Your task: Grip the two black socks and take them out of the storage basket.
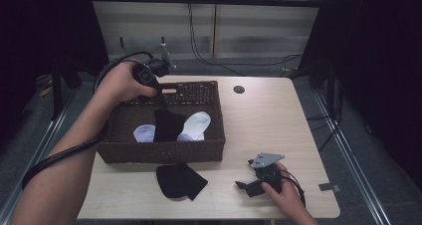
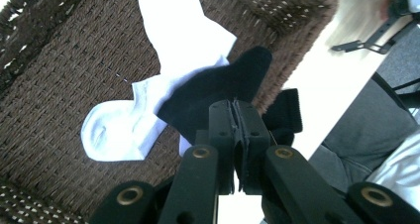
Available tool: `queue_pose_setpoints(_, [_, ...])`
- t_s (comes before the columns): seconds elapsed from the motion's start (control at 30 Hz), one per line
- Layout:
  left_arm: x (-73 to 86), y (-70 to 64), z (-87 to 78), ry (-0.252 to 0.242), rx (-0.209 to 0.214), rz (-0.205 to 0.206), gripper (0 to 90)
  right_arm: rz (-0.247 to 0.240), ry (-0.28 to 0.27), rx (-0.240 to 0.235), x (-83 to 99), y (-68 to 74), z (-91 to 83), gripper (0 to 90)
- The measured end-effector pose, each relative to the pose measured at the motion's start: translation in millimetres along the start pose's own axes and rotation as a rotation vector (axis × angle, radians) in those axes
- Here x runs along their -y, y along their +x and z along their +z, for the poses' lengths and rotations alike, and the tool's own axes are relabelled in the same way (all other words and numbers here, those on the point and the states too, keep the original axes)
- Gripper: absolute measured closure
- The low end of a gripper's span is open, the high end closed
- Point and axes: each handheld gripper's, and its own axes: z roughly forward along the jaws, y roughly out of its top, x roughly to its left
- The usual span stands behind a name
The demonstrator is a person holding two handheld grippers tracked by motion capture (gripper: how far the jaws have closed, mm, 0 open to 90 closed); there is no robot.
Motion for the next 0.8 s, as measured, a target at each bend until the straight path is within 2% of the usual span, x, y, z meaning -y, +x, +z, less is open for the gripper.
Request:
queue_pose_setpoints(0.1, [-0.8,-6.7,-9.8,0.005,0.001,0.015,86.9,0.0,0.0,0.0,0.0,0.0,0.0,9.8])
queue_pose_setpoints(0.17, [-0.8,-10.5,-14.5,0.006,0.022,0.02,87.1,0.0,0.0,0.0,0.0,0.0,0.0,9.8])
queue_pose_setpoints(0.33, [-0.3,-21.2,-24.7,0.012,0.019,0.041,87.1,0.001,0.003,-0.002,0.1,0.1,-0.1,9.8])
queue_pose_setpoints(0.43, [0.3,-30.1,-30.1,0.011,0.017,0.073,87.1,0.001,0.003,-0.002,0.1,0.1,-0.1,9.8])
queue_pose_setpoints(0.57, [1.9,-48.9,-33.1,0.003,0.018,0.122,87.1,-0.002,0.001,0.0,0.0,-0.1,0.0,9.8])
queue_pose_setpoints(0.7, [3.4,-66.3,-29.9,0.007,0.036,0.178,87.1,0.001,0.0,0.0,0.0,0.0,0.0,9.8])
queue_pose_setpoints(0.73, [3.9,-70.1,-27.2,0.003,0.042,0.175,87.1,0.0,0.0,0.0,0.0,0.0,0.0,9.8])
queue_pose_setpoints(0.8, [4.0,-74.6,-22.6,0.009,0.044,0.195,87.1,0.0,0.0,0.0,0.0,0.0,0.0,9.7])
